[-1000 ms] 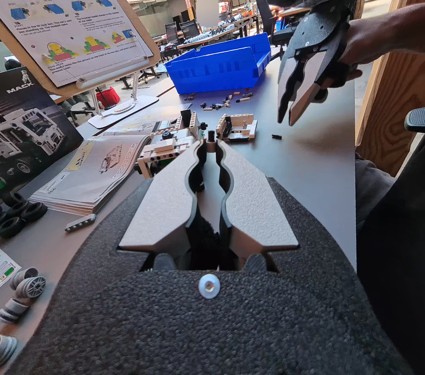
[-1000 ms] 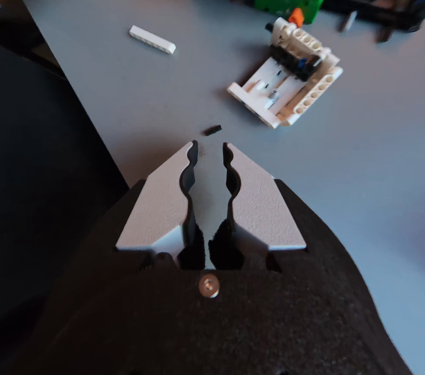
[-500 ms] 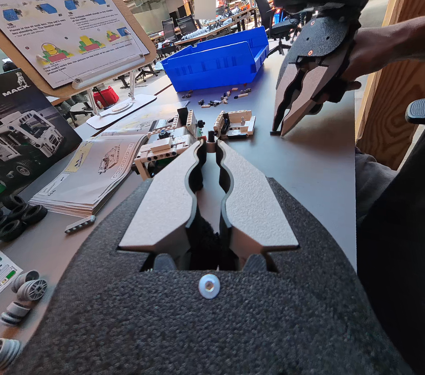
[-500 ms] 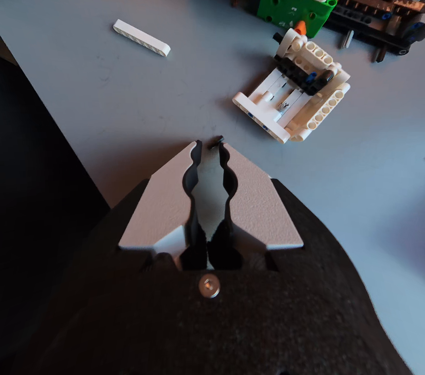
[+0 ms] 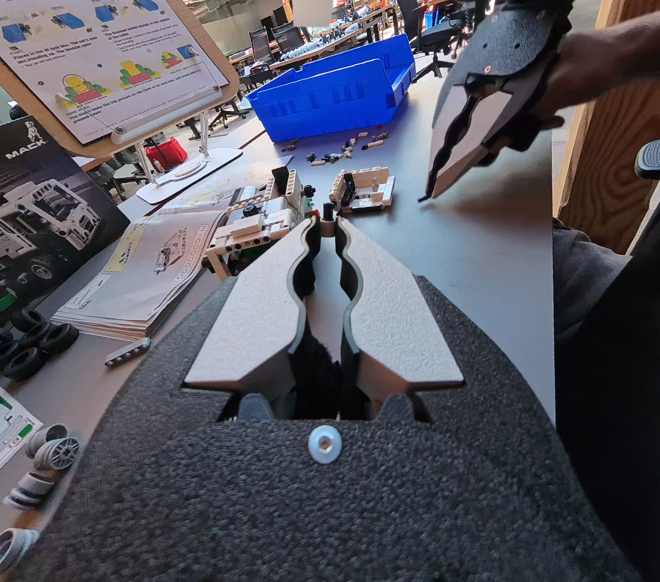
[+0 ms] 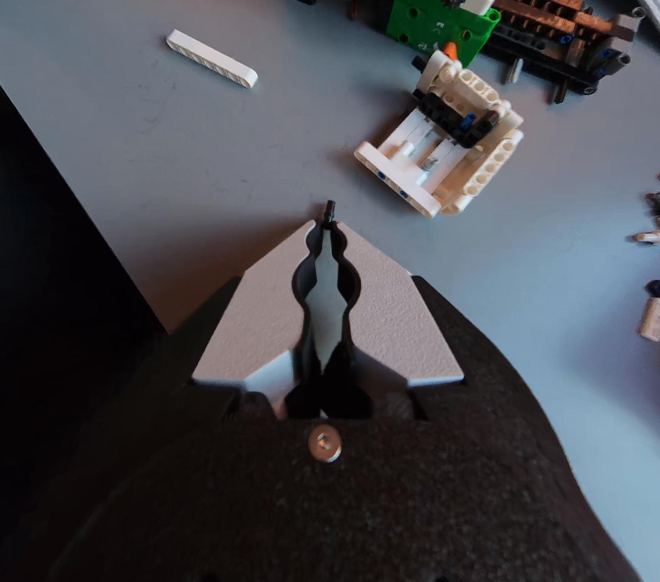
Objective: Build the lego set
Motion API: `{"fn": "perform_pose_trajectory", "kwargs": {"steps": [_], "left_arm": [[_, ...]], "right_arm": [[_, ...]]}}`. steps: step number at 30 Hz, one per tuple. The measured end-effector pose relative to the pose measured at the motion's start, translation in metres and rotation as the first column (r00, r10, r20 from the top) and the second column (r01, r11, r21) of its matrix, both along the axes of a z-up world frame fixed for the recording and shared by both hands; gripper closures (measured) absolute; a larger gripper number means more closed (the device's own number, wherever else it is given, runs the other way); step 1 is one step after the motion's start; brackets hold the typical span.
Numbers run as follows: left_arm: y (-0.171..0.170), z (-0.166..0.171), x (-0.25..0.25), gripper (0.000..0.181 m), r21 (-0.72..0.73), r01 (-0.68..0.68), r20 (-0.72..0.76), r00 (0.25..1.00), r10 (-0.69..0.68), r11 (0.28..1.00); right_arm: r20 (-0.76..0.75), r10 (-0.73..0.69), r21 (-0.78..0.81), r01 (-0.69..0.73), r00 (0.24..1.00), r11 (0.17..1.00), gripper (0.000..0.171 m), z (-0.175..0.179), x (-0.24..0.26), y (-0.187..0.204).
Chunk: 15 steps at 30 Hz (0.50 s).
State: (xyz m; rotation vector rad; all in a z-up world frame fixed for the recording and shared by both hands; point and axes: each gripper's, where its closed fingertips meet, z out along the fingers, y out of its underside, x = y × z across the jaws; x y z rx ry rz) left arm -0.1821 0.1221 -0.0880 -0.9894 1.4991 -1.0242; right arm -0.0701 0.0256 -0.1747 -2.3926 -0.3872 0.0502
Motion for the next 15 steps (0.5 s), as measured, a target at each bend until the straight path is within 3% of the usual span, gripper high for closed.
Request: {"fn": "perform_pose_trajectory", "kwargs": {"steps": [2,4,7,11,12,15], "left_arm": [[0.0,0.001,0.0,0.175,-0.003,0.003,0.002,1.0,-0.003,1.0],[0.0,0.001,-0.001,0.175,-0.004,0.006,0.003,1.0,-0.006,1.0],[-0.001,0.0,-0.001,0.175,0.0,0.01,0.002,1.0,-0.01,1.0],[-0.003,0.0,-0.001,0.175,0.017,0.008,0.007,1.0,-0.008,1.0],[-0.003,0.0,-0.001,0.175,0.021,0.007,0.004,1.0,-0.008,1.0],[-0.003,-0.001,0.0,0.175,0.024,0.007,-0.003,1.0,-0.007,1.0]], "right_arm": [[0.078,0.054,-0.102,-0.046,0.995,0.994,0.168,0.009,0.022,-0.015],[0.171,0.074,-0.319,-0.016,0.982,0.947,0.168,0.02,0.066,-0.045],[0.263,0.056,-0.677,0.143,0.963,0.722,0.168,0.028,0.131,-0.104],[0.256,0.102,-0.888,0.192,0.961,0.419,0.169,0.021,0.171,-0.149],[0.239,0.116,-0.914,0.183,0.964,0.363,0.168,0.019,0.174,-0.156],[0.219,0.188,-0.941,0.156,0.957,0.299,0.168,0.01,0.179,-0.16]]}}
